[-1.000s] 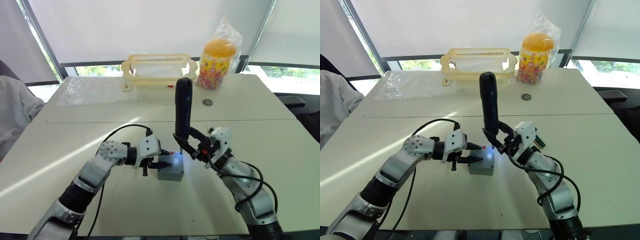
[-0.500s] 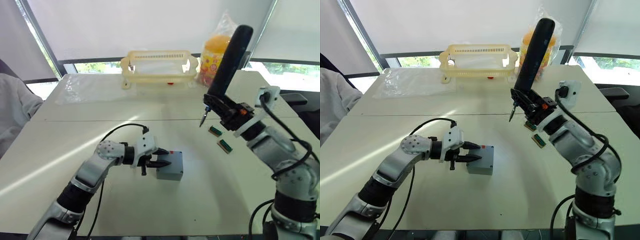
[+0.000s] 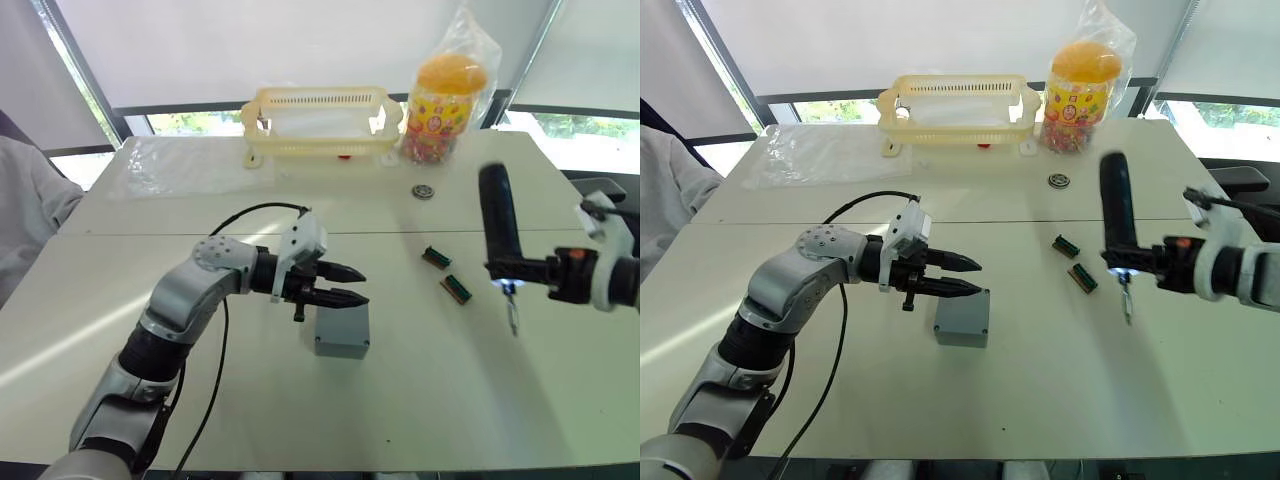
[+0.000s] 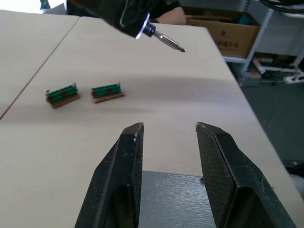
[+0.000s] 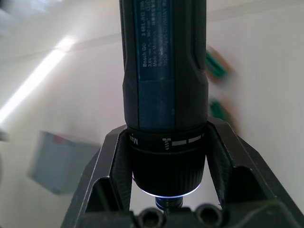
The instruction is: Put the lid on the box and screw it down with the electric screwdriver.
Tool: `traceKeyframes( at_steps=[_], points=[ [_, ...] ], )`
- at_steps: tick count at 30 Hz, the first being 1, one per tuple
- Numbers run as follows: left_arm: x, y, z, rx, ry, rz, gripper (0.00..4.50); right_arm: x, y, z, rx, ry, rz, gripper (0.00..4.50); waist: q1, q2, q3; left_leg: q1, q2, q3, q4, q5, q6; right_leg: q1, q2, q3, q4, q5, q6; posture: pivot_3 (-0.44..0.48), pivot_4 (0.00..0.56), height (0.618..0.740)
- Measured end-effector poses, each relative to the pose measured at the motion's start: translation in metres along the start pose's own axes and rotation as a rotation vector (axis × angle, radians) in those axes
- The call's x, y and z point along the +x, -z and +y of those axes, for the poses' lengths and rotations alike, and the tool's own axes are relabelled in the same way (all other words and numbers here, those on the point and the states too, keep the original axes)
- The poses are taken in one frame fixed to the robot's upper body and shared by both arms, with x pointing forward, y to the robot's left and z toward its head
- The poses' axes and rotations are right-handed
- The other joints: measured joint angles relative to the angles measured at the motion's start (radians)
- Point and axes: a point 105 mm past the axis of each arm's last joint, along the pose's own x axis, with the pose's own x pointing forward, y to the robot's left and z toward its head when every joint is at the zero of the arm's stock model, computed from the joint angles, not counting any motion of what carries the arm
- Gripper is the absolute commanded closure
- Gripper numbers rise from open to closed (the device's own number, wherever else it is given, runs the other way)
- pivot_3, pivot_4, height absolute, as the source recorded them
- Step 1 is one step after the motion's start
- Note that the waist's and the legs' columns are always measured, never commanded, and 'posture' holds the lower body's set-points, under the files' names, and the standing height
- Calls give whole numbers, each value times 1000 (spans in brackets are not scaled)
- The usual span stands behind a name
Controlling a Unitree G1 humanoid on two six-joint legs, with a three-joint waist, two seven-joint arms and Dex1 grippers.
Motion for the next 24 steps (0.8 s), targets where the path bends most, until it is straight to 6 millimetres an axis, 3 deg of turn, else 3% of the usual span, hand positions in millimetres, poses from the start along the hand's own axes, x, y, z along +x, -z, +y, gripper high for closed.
traceKeyframes(
  at_steps=[5, 11, 20, 24],
  points=[
    [8, 18, -10, 66, 25, 78, 2748, 2, 24, -28, 119, 92, 107, 2740, -15, 2, 0, 1, 0, 4, 4, 0, 0, 0, 1, 5, 1, 0, 0, 0, 150, 740],
    [7, 14, -16, 133, 23, 97, 2748, 7, 38, -48, 213, 169, 160, 2740, -20, 2, 1, 1, 1, 5, 10, 0, 0, 2, 1, 6, 2, 1, 2, 0, 150, 740],
    [9, 23, -15, 101, -28, 95, 2748, 27, 49, -56, 222, 212, 226, 2740, -19, 3, 0, 1, 1, 7, 12, 0, 0, 2, 2, 9, 2, 4, 6, 0, 150, 740],
    [7, 30, -14, 90, -55, 113, 2748, 29, 46, -57, 202, 216, 213, 813, -18, 3, 0, 1, 0, 7, 13, 0, 0, 3, 1, 9, 2, 4, 6, 0, 150, 740]
  ],
)
